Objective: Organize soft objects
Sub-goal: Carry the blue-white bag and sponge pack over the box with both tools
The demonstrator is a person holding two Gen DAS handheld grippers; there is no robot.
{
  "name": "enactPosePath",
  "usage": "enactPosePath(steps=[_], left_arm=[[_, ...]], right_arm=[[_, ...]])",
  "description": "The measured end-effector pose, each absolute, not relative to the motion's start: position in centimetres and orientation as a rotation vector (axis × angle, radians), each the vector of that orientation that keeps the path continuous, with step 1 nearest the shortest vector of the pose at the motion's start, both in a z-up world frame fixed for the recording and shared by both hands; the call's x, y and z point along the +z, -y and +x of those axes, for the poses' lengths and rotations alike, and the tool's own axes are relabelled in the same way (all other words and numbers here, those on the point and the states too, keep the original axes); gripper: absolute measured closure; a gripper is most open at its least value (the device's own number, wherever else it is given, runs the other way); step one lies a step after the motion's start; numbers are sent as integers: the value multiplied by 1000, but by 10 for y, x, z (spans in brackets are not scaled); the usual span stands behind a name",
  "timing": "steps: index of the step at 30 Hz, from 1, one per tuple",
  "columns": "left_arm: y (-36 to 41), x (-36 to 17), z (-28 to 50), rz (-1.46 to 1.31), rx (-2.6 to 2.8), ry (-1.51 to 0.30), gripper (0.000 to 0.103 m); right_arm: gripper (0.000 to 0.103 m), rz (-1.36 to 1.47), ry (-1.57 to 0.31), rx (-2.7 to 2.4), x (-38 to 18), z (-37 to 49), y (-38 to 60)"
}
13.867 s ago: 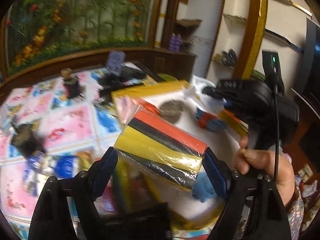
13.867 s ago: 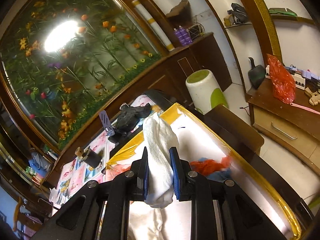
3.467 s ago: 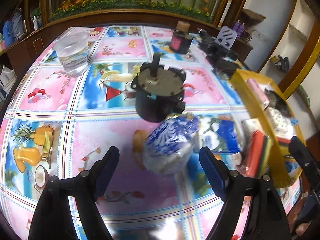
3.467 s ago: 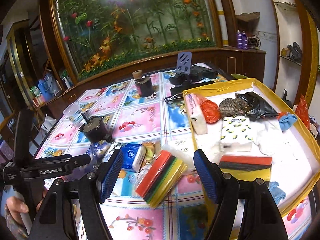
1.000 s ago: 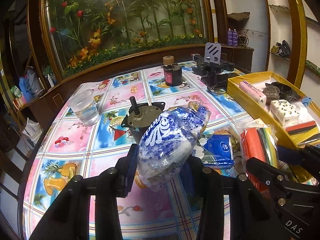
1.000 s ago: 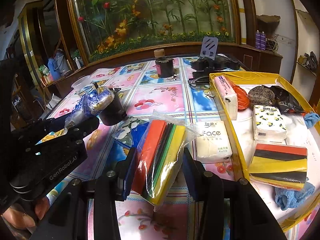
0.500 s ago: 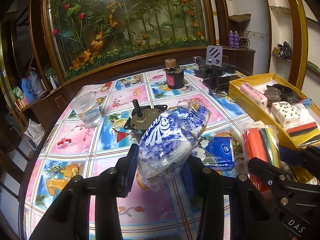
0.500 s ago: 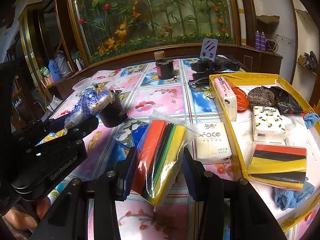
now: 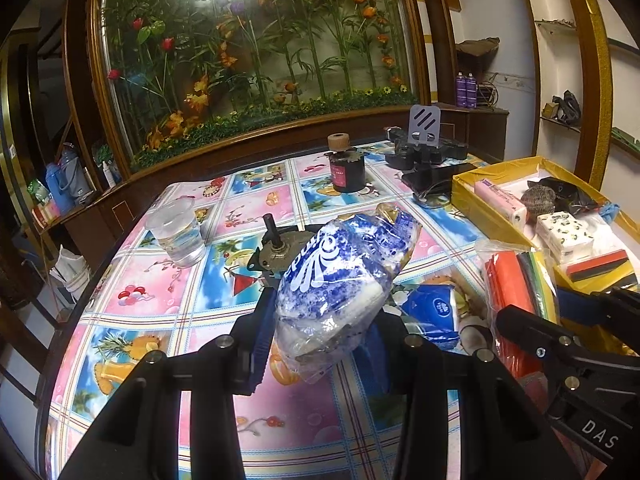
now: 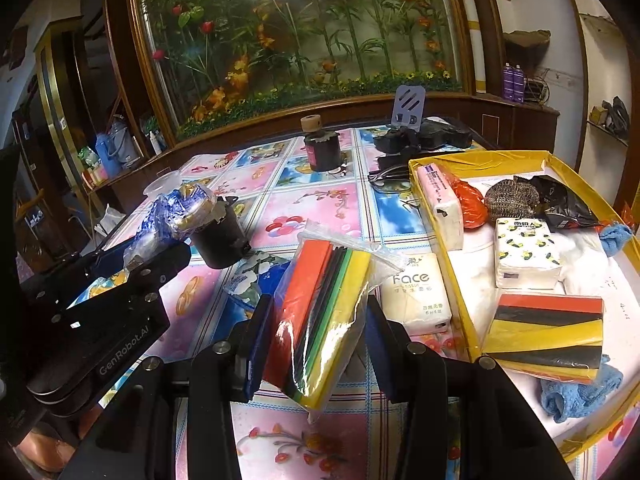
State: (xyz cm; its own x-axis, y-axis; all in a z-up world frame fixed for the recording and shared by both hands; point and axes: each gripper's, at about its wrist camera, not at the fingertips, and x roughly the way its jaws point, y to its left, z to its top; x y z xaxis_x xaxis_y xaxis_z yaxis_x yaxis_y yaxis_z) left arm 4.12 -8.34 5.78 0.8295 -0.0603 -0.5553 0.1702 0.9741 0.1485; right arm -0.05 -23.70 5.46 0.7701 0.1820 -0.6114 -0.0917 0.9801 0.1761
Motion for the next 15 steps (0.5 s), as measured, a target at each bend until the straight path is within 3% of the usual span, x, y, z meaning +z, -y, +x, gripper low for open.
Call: enactPosePath(steps=[15], left_arm=[[101, 56, 38, 174, -122, -579, 62]], right_arm=[[56, 184, -643, 144, 62, -6, 248]])
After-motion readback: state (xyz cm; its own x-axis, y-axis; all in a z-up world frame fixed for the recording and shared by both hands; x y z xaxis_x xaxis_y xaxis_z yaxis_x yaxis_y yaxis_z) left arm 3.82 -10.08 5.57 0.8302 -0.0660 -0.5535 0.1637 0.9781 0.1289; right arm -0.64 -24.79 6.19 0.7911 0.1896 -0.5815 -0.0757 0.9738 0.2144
